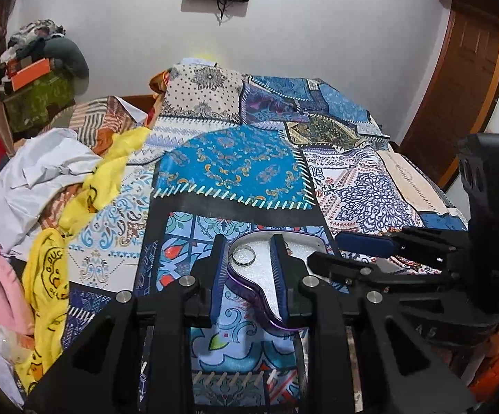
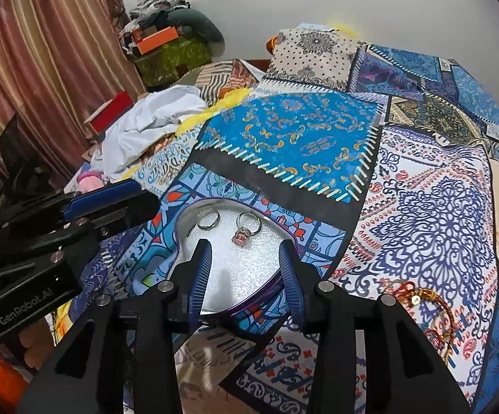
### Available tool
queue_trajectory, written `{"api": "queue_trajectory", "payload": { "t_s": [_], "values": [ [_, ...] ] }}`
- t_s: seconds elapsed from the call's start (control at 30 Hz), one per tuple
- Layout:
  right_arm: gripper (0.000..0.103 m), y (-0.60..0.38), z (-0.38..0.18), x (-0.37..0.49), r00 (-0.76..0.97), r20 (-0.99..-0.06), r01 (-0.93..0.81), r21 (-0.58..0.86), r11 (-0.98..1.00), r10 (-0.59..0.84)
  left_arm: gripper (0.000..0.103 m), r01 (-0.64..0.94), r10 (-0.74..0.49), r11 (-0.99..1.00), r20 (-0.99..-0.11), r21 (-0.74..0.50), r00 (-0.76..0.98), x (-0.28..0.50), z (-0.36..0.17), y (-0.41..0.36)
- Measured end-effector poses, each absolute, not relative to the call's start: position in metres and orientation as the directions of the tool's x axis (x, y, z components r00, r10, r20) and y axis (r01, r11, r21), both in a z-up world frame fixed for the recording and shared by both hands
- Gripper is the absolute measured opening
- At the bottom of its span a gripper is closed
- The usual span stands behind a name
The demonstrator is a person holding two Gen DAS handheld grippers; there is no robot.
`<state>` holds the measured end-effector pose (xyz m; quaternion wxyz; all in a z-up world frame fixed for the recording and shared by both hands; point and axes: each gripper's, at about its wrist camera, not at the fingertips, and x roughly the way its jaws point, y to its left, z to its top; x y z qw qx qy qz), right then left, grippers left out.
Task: Organize jewelry
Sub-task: 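Carry both rings over the heart box and open both tools onto the foam, then move both tools back from the box to the jewelry pile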
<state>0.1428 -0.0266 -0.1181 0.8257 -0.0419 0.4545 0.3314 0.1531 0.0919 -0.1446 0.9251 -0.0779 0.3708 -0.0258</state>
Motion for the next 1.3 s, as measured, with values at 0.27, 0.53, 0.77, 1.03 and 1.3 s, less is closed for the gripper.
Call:
{"api": "queue_trajectory", "payload": {
  "t_s": [0.27, 0.53, 0.77, 1.03, 1.3],
  "values": [
    [0.037, -0.045, -0.093, 0.132, 0.425, -0.743, -0.567, 0.226, 0.792, 0.517, 0.028, -0.008, -0.089, 0.990, -0.655, -0.144, 0.751, 0.135, -0.123, 0.082],
    [0.037, -0.075, -0.066, 0.116, 0.504, -0.701, -0.537, 0.203, 0.819, 0.505, 0.036, 0.017, -0.096, 0.991, -0.630, -0.130, 0.771, 0.124, -0.106, 0.059],
    [0.037, -0.110, -0.055, 0.108, 0.565, -0.680, -0.488, 0.182, 0.854, 0.468, 0.039, 0.053, -0.120, 0.991, -0.634, -0.124, 0.764, 0.125, -0.100, 0.030],
    [0.037, -0.164, -0.048, 0.107, 0.644, -0.664, -0.390, 0.142, 0.910, 0.380, 0.040, 0.105, -0.159, 0.987, -0.658, -0.121, 0.736, 0.133, -0.105, -0.004],
    [0.038, -0.200, -0.058, 0.109, 0.658, -0.678, -0.325, 0.137, 0.936, 0.328, 0.040, 0.150, -0.214, 0.977, -0.711, -0.154, 0.669, 0.152, -0.131, -0.035]
  ]
}}
